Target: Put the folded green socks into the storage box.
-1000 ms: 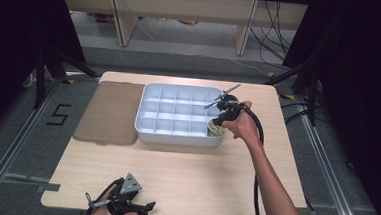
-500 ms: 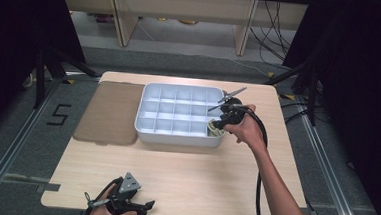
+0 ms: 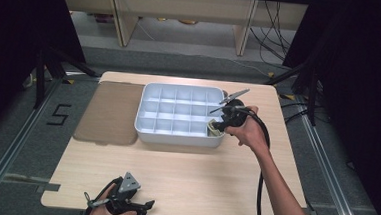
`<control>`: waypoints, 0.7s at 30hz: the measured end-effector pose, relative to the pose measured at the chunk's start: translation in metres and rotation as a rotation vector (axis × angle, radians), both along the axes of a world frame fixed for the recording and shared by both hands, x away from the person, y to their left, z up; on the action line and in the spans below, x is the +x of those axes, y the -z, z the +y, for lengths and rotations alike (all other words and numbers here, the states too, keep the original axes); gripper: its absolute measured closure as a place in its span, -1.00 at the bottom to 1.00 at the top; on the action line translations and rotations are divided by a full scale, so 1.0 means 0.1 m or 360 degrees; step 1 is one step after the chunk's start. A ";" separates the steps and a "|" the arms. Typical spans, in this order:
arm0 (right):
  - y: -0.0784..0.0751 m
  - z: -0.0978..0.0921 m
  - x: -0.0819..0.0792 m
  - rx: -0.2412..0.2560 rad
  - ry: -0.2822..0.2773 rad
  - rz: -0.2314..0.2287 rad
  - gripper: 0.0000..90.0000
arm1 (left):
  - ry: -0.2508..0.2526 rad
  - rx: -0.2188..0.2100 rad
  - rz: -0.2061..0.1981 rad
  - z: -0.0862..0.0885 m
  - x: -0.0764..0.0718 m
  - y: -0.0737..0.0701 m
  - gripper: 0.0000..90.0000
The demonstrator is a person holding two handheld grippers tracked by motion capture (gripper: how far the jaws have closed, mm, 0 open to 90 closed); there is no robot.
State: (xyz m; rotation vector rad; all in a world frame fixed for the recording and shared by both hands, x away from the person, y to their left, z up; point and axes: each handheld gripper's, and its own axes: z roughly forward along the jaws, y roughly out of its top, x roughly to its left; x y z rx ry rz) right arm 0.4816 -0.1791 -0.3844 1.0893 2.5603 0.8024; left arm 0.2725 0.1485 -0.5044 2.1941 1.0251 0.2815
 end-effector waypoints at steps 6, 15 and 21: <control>-0.01 -0.01 -0.06 0.0018 -0.0015 -0.0027 -0.05 | -0.0031 -0.0009 -0.0006 -0.01 0.00 0.00 -0.52; -0.01 -0.08 -0.15 0.0093 0.0012 -0.0061 -0.24 | -0.0006 0.0003 0.0004 0.01 0.00 0.00 -0.52; 0.00 -0.13 -0.23 0.0143 0.0020 -0.0077 -0.25 | -0.0019 0.0001 -0.0007 0.00 0.00 0.00 -0.52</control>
